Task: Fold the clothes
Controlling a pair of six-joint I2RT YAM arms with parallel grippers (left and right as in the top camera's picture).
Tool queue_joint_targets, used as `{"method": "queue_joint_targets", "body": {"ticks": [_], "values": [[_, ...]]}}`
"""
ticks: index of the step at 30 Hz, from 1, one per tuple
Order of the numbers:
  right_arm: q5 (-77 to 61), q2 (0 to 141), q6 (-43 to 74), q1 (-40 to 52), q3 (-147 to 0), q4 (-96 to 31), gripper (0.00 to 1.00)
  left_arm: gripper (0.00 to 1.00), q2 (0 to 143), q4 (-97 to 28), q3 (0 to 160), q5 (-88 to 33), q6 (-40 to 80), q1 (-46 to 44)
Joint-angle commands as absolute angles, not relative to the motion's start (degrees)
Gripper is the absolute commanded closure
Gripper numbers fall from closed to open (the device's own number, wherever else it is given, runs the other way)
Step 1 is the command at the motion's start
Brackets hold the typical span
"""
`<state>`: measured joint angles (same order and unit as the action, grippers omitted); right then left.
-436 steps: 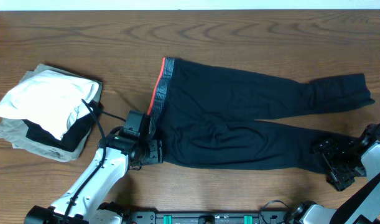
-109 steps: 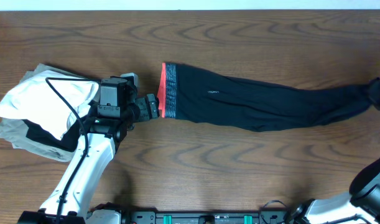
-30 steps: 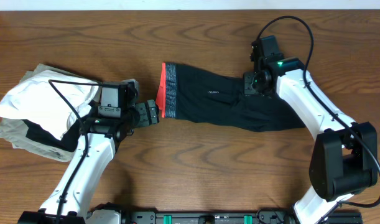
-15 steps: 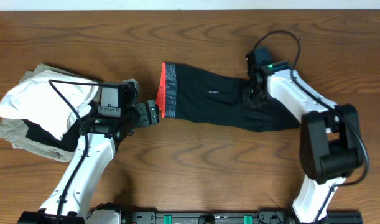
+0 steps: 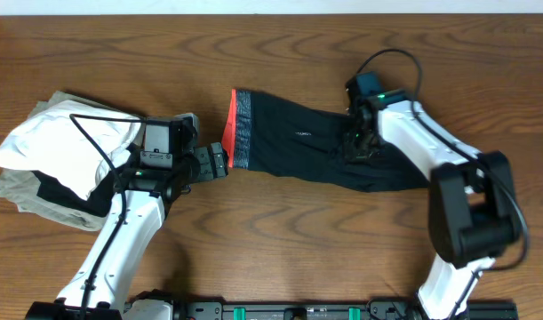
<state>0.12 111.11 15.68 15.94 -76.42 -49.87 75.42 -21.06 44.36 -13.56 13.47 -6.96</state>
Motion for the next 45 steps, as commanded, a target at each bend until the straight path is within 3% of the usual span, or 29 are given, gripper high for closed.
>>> {"method": "queue_joint_targets", "body": {"ticks": [1,7,15,23,26,30,31,39,45], "values": [[0.1,101.47,15.86,13.17,-77.21,-50.04,0.69,0.07,76.23,-20.16,45.08,-14.68,12.97,-6.87],[-0.4,88.33,15.11,10.09,-77.19,-54.15,0.58,0.07,83.26,-13.3,45.08,-19.33,12.93,-6.87],[-0.21,77.08,14.5,5.19,-77.19,-62.67,0.55,0.07,97.19,0.12,45.08,-22.13,12.49,-6.87],[-0.21,75.81,14.09,3.22,-77.08,-64.53,0.55,0.09,105.78,4.89,45.08,-31.9,13.87,-7.51],[-0.21,75.81,14.09,3.22,-77.08,-64.53,0.55,0.3,106.78,4.82,45.08,-33.19,13.8,-8.75],[-0.21,75.81,14.09,3.22,-77.08,-65.01,0.55,0.86,106.72,5.06,45.08,-35.03,13.82,-9.45],[-0.21,75.81,14.09,3.22,-77.08,-65.25,0.55,0.92,106.72,5.06,45.08,-35.57,13.82,-9.45],[-0.19,75.81,14.06,3.22,-77.08,-65.8,0.56,0.94,102.59,2.52,45.08,-37.52,13.8,-8.34],[0.78,75.75,14.06,2.46,-77.08,-65.76,0.57,0.94,90.3,-4.75,45.15,-35.66,13.78,-1.48]]}}
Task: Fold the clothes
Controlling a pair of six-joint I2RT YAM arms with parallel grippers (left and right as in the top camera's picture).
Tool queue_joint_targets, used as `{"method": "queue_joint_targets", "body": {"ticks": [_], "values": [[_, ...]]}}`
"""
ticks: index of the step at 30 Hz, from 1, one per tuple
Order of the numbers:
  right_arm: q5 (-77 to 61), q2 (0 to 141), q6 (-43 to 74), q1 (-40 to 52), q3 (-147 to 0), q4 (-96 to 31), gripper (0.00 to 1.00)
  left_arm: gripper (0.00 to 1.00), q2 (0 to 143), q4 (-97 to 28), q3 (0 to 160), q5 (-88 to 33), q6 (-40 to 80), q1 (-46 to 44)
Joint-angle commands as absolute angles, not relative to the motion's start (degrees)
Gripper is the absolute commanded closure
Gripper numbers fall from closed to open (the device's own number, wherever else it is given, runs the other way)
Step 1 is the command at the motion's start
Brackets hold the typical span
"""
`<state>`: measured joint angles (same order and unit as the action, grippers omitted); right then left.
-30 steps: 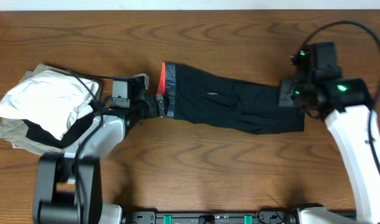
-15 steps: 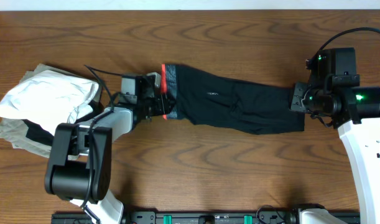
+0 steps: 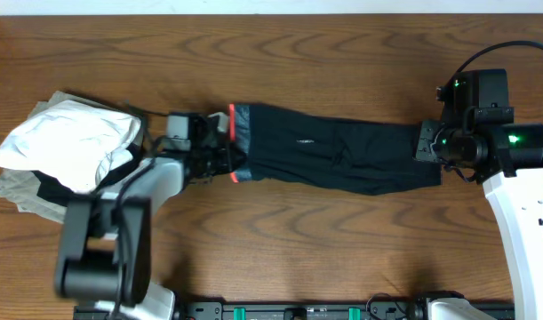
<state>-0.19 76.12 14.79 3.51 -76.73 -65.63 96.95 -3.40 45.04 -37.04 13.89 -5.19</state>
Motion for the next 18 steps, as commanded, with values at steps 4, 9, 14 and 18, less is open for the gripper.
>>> {"method": "queue_joint_targets", "body": {"ticks": [4,9,14,18], "values": [[1.1,75.57,14.06,0.43,-77.1,-65.78,0.57,0.94,82.0,-8.51,45.15,-34.0,12.93,3.9],[1.06,74.78,14.06,-3.31,-77.1,-65.93,0.58,0.94,77.08,-9.19,45.36,-32.47,12.73,8.21],[1.08,72.58,12.93,-6.5,-77.1,-66.65,0.57,0.94,76.79,-11.55,46.81,-32.36,12.71,8.08],[1.06,70.83,12.78,-7.75,-77.1,-66.72,0.57,0.94,76.79,-15.9,48.86,-32.32,11.88,4.71]]}}
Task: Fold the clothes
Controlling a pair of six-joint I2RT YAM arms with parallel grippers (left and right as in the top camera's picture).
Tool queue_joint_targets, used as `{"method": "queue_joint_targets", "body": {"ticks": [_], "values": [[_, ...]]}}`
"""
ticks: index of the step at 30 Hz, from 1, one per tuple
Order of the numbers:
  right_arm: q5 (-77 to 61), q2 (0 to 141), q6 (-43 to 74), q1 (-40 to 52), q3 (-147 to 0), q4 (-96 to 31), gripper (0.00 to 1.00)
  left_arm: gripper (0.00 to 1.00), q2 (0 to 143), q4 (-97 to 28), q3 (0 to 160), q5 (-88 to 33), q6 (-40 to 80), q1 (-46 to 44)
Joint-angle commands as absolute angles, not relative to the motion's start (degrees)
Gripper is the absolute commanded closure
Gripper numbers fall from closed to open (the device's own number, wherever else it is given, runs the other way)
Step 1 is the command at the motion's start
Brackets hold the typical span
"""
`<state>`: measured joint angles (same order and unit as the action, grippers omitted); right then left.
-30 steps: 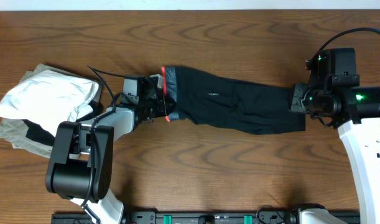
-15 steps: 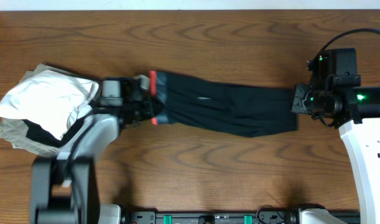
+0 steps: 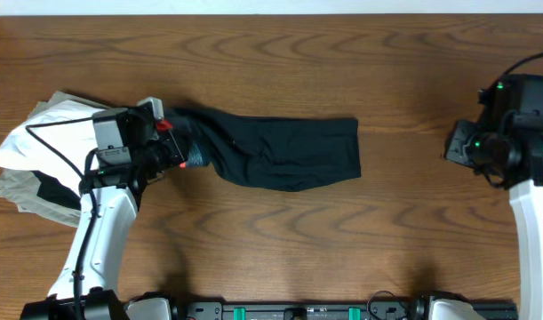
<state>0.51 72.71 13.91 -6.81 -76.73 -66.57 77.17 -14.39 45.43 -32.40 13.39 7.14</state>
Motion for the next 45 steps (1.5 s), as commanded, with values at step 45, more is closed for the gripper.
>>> {"method": "queue_joint_targets", "body": {"ticks": [45], "values": [[-4.75,69.97,17.08,-8.29,-77.1,-73.06,0.6,0.94,101.95,-17.85,76.25,-0.86,9.89,-43.77]]}}
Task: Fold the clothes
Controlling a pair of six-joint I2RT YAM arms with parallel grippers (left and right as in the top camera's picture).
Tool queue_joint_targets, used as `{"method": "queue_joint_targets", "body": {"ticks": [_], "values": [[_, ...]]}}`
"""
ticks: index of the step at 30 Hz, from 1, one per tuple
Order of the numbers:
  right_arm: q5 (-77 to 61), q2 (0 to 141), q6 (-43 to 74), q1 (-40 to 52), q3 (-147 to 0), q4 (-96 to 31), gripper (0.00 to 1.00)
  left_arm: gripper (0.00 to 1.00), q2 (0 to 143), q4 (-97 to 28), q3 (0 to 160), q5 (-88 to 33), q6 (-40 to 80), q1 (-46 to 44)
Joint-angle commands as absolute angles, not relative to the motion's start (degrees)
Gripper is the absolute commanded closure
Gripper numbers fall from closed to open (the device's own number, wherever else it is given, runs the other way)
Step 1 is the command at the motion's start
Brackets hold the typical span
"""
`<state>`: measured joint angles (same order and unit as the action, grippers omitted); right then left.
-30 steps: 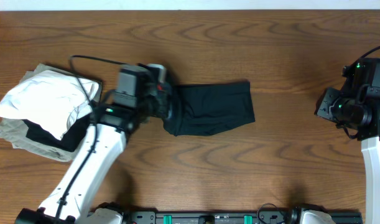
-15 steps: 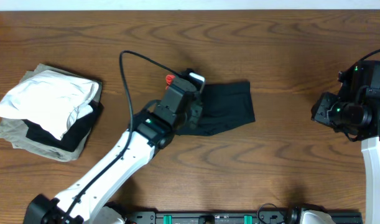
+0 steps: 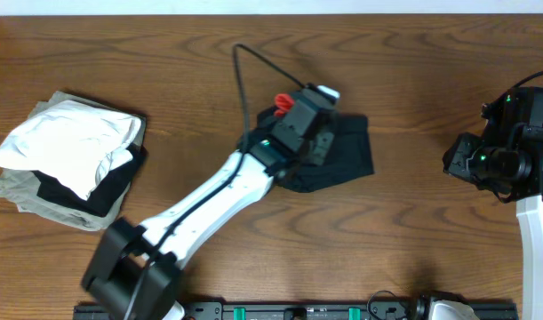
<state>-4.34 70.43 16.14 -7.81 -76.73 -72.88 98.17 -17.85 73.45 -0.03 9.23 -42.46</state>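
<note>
A black garment (image 3: pixel 347 156) with a red and grey waistband (image 3: pixel 283 101) lies bunched and doubled over at the table's centre right. My left arm reaches in from the lower left, and my left gripper (image 3: pixel 317 135) sits on top of the garment, shut on its waistband end; the fingers are mostly hidden under the wrist. My right gripper (image 3: pixel 456 162) hangs at the far right, apart from the garment, its fingers spread with nothing between them.
A stack of folded clothes (image 3: pixel 67 160), white on top with black and khaki beneath, sits at the left edge. The left arm's cable (image 3: pixel 240 80) loops above the garment. The wooden table (image 3: pixel 253 258) spans the view.
My left gripper has moved from the left, beside the stack, to the centre right with the waistband end. The garment now lies doubled over at the centre right. The right gripper has barely moved.
The garment lay stretched out, my right gripper on its middle and my left near the waistband. Then each gripper was at one end. Then the right was off it at the far right and the left held the waistband by the stack. Now it lies folded over itself.
</note>
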Motion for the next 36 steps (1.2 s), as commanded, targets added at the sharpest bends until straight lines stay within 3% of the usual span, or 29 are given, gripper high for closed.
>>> {"method": "queue_joint_targets", "body": {"ticks": [1,7,20,21,24,26,28,36], "values": [[-4.75,69.97,17.08,-8.29,-77.1,-73.06,0.6,0.94,103.59,-17.87,77.08,-1.23,9.91,-44.4],[-5.26,69.97,17.1,-8.19,-77.08,-73.1,0.59,0.94,110.0,-17.28,80.05,-1.26,9.65,-48.4],[-5.41,70.5,17.12,-8.19,-76.82,-73.08,0.59,0.94,110.21,-10.92,80.99,-2.13,3.46,-51.75],[-5.43,70.5,17.12,-8.19,-76.73,-73.08,0.59,0.86,110.24,-10.02,80.99,-2.13,2.13,-52.27],[-5.43,70.5,17.12,-8.19,-76.44,-73.06,0.59,0.43,110.28,-7.53,80.99,-2.13,-1.1,-54.0],[-5.54,70.5,17.15,-8.19,-76.36,-73.08,0.6,0.28,110.43,-5.8,80.99,-2.13,-2.92,-55.16],[-6.39,70.5,17.15,-8.19,-76.36,-73.08,0.6,0.2,110.78,-4.49,80.97,-2.13,-5.17,-56.01],[-7.11,70.5,17.12,-8.19,-76.36,-73.1,0.6,0.19,110.15,-7.46,80.99,-1.87,-6.22,-55.2]]}}
